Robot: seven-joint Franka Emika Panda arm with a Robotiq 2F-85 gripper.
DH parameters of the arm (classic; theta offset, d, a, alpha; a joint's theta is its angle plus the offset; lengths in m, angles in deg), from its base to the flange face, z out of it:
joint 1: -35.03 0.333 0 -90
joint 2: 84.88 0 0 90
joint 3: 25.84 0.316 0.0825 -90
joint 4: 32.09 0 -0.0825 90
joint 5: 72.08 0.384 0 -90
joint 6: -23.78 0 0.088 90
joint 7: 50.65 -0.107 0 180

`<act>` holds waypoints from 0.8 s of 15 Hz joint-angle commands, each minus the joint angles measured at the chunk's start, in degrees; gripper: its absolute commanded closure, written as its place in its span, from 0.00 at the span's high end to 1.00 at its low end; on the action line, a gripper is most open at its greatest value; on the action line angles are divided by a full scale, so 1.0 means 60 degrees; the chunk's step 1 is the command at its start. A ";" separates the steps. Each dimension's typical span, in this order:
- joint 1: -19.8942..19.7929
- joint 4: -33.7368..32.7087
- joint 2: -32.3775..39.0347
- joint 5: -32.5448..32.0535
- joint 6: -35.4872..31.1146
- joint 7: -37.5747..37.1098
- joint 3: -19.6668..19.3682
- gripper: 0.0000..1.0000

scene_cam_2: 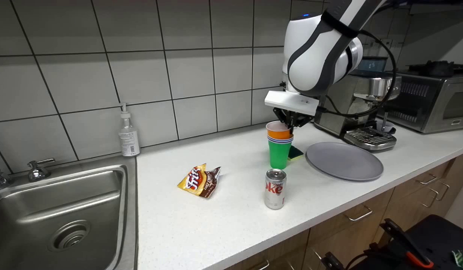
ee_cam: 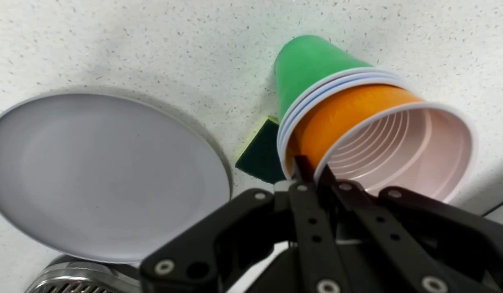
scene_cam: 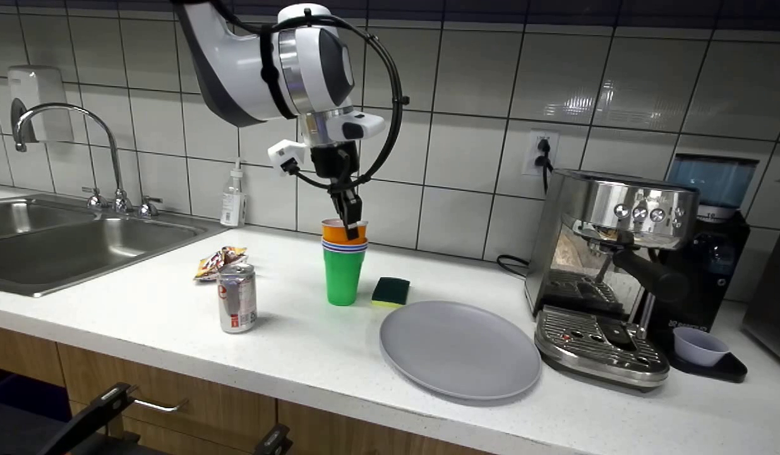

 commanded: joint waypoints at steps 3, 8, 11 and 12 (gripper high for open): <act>0.0271 -0.0128 0.0176 -0.0154 -0.0181 -0.0260 -0.0367 0.38; 0.0382 -0.0069 0.0138 -0.0150 -0.0208 -0.0221 -0.0482 0.77; 0.0426 0.0057 -0.0020 -0.0198 -0.0278 -0.0193 -0.0548 0.98; 0.0432 0.0101 -0.0081 -0.0186 -0.0302 -0.0152 -0.0566 1.00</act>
